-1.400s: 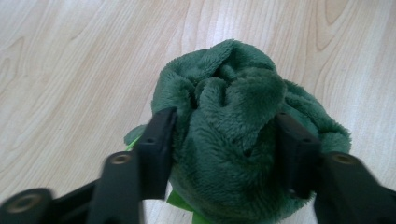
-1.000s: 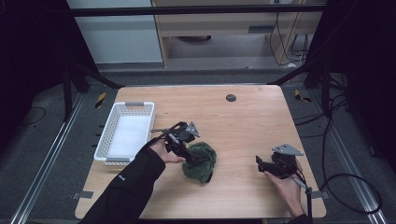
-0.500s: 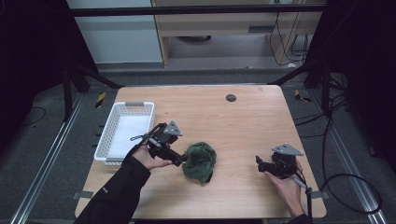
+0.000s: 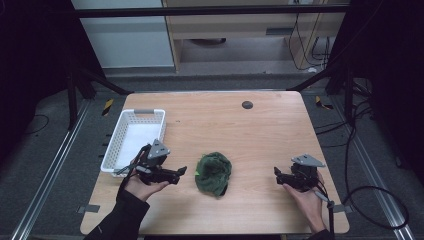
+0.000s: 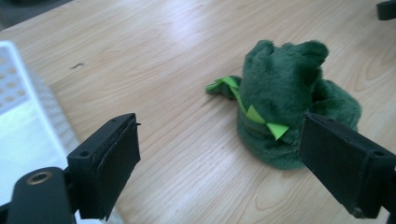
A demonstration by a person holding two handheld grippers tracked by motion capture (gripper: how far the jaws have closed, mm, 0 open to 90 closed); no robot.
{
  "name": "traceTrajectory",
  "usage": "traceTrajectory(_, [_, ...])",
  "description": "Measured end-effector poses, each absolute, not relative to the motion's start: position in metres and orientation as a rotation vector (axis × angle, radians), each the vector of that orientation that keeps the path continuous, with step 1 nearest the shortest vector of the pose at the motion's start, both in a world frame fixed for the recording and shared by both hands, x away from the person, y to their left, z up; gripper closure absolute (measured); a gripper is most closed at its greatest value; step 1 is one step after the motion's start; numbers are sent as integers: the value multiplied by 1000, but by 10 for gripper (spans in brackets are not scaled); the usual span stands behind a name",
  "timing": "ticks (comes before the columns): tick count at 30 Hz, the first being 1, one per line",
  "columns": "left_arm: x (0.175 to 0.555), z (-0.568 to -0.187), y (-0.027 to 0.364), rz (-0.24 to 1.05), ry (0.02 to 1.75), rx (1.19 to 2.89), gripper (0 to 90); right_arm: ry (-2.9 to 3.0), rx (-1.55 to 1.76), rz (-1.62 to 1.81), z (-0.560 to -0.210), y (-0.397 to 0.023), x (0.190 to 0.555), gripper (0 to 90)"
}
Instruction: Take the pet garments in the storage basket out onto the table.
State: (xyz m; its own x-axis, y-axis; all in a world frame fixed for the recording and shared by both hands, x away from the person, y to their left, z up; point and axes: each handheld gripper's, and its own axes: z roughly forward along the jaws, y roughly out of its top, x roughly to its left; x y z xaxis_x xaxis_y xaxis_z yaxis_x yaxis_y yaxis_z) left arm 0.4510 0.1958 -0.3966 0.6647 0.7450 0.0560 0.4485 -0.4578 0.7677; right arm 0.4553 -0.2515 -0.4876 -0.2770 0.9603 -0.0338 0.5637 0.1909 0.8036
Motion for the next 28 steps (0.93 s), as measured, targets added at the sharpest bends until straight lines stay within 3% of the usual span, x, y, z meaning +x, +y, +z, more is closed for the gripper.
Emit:
traceTrajectory(10, [429, -417, 227, 578, 1030, 2001, 178, 1923, 1419, 941, -487, -251, 455, 131])
traceTrajectory(21, [415, -434, 261, 607, 1175, 1889, 375, 1918, 1422, 947, -487, -252, 453, 131])
traceTrajectory(28, [408, -443, 277, 694, 1248, 1812, 373, 1919, 1418, 958, -487, -251, 451, 131])
